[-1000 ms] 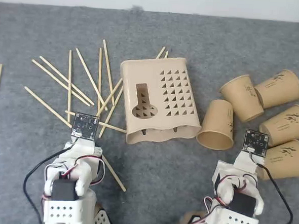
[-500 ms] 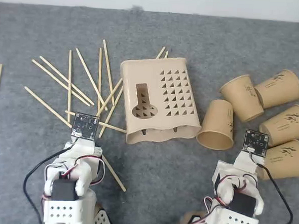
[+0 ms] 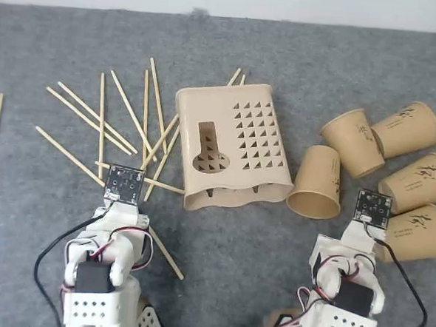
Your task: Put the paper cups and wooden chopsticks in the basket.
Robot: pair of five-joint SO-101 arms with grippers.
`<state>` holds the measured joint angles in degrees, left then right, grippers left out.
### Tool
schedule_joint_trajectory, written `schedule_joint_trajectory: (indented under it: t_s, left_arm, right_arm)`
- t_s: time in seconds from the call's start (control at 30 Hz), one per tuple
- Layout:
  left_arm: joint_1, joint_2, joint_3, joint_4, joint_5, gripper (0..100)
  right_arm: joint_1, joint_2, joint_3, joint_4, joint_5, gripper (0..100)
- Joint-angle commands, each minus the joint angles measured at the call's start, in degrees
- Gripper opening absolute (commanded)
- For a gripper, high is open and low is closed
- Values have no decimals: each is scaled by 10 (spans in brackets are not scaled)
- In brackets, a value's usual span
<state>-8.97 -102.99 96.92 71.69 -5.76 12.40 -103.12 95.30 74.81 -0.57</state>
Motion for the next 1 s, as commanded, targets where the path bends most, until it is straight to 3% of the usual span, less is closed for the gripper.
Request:
schedule_joint_trajectory:
  t_s: [0.0, 0.2, 0.57, 0.8, 0.97]
  left_arm:
    - [3, -1, -3, -1, -2, 12]
    - [9, -2, -3, -1, -1, 12]
    - [126, -3, -3, -1, -1, 12]
    - [125, -4, -4, 0, -1, 12]
    - [123, -4, -41, 14, -4, 12]
  right_arm:
    - [7, -8, 11, 2, 5, 9]
    - [7, -8, 11, 2, 4, 9]
    - [-86, -8, 11, 1, 1, 11]
    - [-211, -8, 11, 1, 5, 12]
    - [-221, -8, 4, 6, 6, 12]
